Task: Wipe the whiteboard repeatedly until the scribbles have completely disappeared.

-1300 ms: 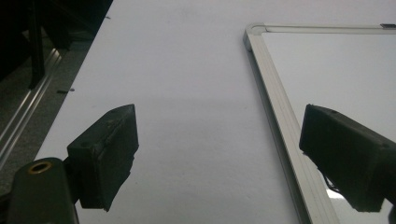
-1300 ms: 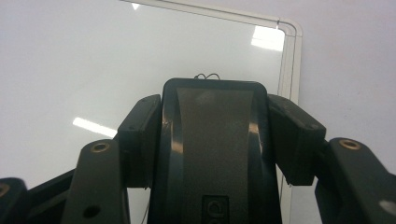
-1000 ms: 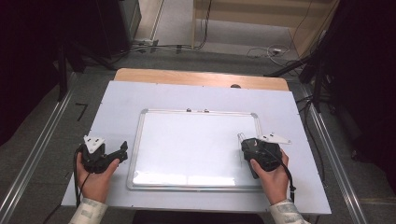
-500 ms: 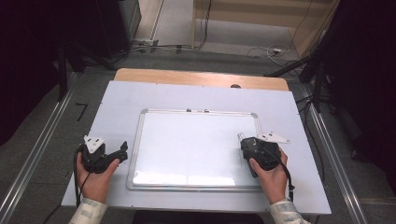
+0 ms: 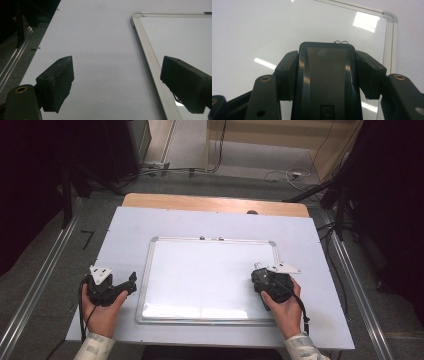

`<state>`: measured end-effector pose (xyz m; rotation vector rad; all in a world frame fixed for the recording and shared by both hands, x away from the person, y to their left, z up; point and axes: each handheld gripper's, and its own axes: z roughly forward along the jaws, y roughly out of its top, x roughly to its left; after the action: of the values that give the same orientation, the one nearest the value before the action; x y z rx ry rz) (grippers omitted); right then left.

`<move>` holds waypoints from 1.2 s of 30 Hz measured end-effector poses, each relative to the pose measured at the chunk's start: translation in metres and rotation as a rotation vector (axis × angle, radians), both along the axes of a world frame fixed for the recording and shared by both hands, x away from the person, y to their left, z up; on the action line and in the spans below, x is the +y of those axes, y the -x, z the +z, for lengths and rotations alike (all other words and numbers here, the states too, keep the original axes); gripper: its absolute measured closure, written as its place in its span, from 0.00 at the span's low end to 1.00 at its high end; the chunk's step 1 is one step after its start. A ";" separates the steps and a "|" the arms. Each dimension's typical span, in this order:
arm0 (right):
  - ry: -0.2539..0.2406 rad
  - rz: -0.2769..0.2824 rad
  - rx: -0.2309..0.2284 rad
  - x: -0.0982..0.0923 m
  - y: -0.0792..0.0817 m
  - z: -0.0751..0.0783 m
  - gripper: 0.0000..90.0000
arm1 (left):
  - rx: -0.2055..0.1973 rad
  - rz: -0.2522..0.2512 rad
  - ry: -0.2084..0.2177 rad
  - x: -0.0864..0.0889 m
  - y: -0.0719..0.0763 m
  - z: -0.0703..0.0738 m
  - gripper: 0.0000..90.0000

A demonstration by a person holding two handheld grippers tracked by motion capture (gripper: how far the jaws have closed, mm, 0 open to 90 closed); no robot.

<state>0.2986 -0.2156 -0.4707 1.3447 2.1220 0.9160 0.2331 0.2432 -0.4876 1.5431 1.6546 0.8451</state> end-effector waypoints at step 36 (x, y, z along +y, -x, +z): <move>0.043 0.012 0.038 0.015 -0.002 -0.016 0.39 | -0.004 -0.001 0.000 0.000 0.000 0.000 0.14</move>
<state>0.3002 -0.2001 -0.4867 1.3399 2.1679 0.8514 0.2332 0.2428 -0.4875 1.5409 1.6509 0.8477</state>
